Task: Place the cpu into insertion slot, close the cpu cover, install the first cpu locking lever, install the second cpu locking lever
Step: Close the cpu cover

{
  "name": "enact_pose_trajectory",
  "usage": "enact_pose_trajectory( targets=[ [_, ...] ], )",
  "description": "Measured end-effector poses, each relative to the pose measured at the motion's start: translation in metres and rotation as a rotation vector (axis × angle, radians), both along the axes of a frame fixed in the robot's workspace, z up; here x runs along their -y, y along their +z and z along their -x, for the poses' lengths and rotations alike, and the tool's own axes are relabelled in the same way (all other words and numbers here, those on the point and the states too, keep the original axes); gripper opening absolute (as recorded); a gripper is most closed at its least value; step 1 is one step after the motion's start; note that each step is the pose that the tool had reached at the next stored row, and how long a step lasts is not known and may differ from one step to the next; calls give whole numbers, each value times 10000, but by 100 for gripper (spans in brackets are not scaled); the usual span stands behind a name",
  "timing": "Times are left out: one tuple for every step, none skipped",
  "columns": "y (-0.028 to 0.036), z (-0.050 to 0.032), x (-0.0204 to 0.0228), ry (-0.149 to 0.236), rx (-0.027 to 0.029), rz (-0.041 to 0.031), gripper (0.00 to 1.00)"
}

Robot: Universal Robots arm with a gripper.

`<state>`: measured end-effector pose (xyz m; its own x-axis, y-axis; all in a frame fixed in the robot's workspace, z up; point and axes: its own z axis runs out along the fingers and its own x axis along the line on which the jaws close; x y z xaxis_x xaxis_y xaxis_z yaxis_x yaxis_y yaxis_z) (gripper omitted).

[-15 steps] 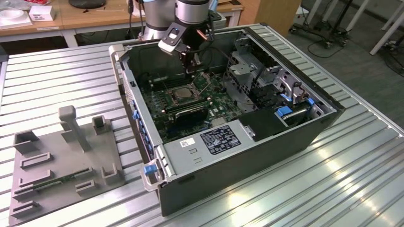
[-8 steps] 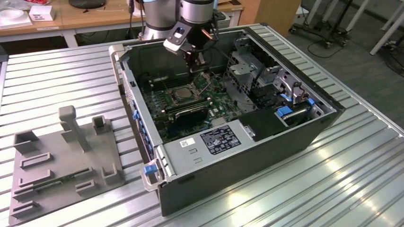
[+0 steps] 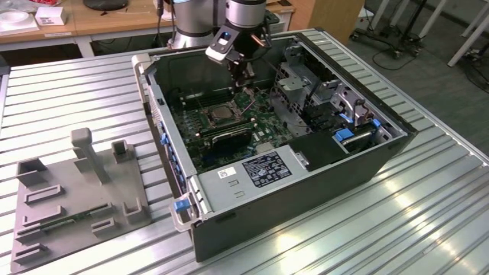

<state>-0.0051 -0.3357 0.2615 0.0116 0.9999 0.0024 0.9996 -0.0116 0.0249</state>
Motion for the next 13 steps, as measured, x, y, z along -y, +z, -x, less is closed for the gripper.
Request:
enact_pose_trajectory(
  targets=[
    [0, -20, 0, 0, 0, 0, 11],
    [0, -39, 0, -1, 0, 1, 11],
    [0, -60, 0, -2, 0, 1, 11],
    [0, -81, 0, -1, 0, 1, 11],
    [0, -103, 0, 0, -1, 1, 11],
    [1, -124, 0, 0, -1, 2, 11],
    [1, -145, 0, -1, -1, 2, 11],
    [0, -164, -1, -1, -1, 1, 11],
    [0, -184, -1, -1, 0, 0, 11],
    [0, -203, 0, -1, 0, 0, 11],
    [0, -221, 0, 0, 0, 1, 11],
    [0, -240, 0, 0, 0, 1, 11],
    [0, -258, 0, -1, 0, 1, 11]
  ],
)
